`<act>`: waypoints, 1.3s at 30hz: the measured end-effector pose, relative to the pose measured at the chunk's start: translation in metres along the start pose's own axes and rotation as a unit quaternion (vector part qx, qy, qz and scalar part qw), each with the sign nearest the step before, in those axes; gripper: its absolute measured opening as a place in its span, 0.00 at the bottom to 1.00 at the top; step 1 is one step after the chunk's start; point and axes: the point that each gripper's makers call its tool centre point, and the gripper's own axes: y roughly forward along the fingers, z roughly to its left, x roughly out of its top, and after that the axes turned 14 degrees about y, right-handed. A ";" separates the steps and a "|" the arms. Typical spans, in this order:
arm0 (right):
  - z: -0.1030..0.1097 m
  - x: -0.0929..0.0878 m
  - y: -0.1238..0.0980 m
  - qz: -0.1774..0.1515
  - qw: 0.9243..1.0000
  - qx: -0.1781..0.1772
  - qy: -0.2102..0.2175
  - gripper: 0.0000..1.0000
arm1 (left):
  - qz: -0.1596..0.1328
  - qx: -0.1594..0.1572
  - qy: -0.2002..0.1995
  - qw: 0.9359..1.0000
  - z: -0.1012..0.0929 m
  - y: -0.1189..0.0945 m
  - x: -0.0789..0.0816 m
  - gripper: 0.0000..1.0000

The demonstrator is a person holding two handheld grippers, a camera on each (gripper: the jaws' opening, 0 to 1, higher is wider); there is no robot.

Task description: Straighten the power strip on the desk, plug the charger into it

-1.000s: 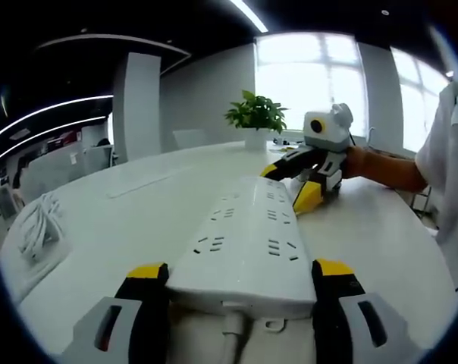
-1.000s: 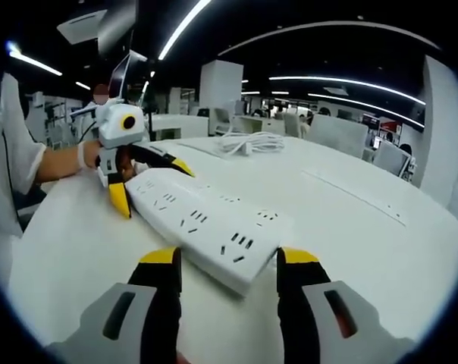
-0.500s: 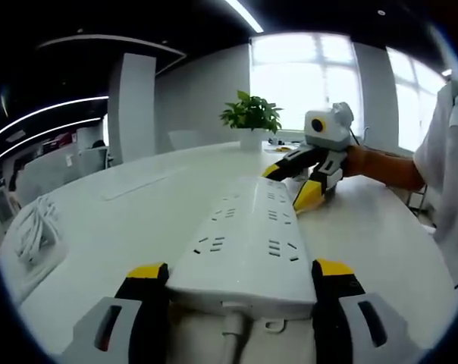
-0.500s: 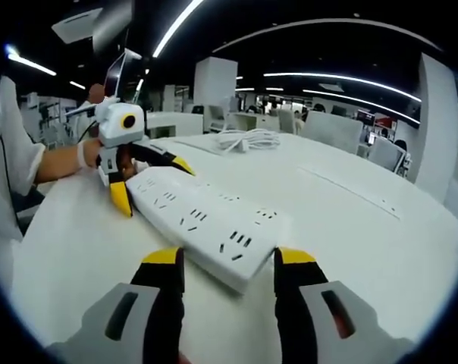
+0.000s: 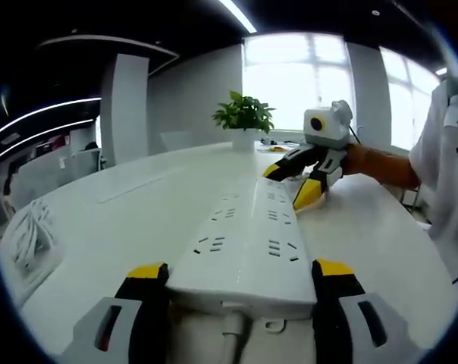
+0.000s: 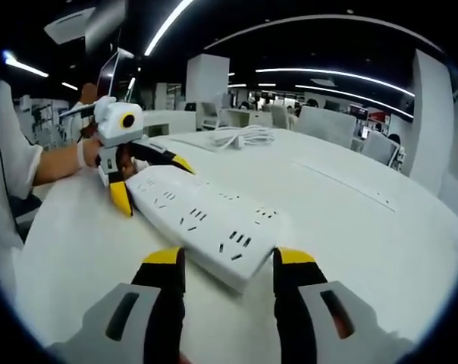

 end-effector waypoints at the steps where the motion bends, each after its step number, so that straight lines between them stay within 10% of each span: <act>1: 0.000 0.000 -0.001 0.001 1.000 -0.003 0.003 0.45 | 0.000 -0.001 0.000 1.000 0.000 0.000 0.000 0.77; 39: 0.019 -0.010 -0.017 -0.054 0.995 -0.070 0.036 0.43 | -0.011 -0.062 0.025 0.998 -0.009 -0.004 0.001 0.77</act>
